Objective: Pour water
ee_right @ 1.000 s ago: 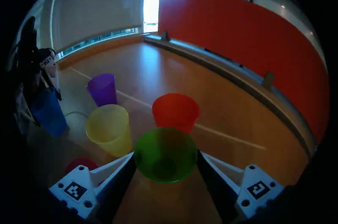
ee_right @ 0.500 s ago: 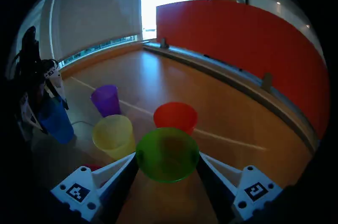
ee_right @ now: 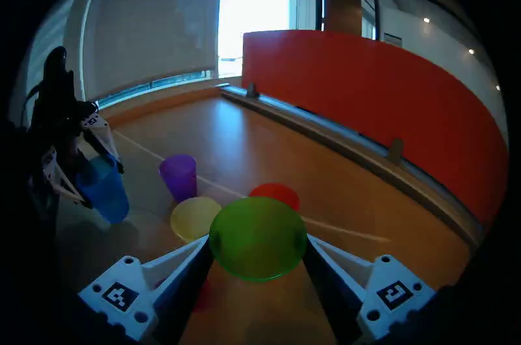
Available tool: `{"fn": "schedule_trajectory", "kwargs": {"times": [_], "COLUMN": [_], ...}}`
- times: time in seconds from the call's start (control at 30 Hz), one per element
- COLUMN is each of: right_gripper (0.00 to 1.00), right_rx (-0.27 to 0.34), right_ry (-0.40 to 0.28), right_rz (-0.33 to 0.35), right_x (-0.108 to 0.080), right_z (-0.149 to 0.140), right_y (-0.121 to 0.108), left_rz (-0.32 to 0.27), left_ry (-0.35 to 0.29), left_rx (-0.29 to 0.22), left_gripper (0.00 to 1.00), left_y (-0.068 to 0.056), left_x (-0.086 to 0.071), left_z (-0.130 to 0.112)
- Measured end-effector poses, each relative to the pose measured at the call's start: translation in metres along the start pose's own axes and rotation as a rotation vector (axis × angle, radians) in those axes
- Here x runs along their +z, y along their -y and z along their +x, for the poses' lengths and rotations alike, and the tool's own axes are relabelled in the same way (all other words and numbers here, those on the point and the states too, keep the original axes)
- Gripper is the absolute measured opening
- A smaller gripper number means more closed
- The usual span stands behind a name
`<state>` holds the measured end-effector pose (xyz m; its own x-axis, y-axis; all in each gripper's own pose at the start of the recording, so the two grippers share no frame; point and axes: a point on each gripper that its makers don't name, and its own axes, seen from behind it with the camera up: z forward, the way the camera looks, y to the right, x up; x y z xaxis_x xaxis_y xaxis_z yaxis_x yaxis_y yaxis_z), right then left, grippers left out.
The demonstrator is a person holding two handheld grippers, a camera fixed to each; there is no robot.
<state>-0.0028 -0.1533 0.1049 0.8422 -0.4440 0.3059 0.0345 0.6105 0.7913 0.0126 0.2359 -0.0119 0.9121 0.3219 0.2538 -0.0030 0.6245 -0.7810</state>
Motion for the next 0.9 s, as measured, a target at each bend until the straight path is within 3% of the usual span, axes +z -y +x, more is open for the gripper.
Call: {"fn": "schedule_trajectory", "kwargs": {"times": [0.5, 0.9], "right_gripper": [0.92, 0.92], "right_rx": [-0.030, -0.028], "right_ry": [-0.128, -0.230], "right_rz": [-0.038, -0.037], "right_x": [-0.061, -0.086], "right_z": [0.041, 0.058], "right_y": [0.027, 0.056], "left_rz": [0.042, 0.064], "left_ry": [-0.063, -0.096], "left_rx": [0.023, 0.024], "left_gripper": [0.87, 0.87], "left_y": [-0.008, -0.014], "left_x": [-0.016, -0.026], "left_z": [0.027, 0.038]}}
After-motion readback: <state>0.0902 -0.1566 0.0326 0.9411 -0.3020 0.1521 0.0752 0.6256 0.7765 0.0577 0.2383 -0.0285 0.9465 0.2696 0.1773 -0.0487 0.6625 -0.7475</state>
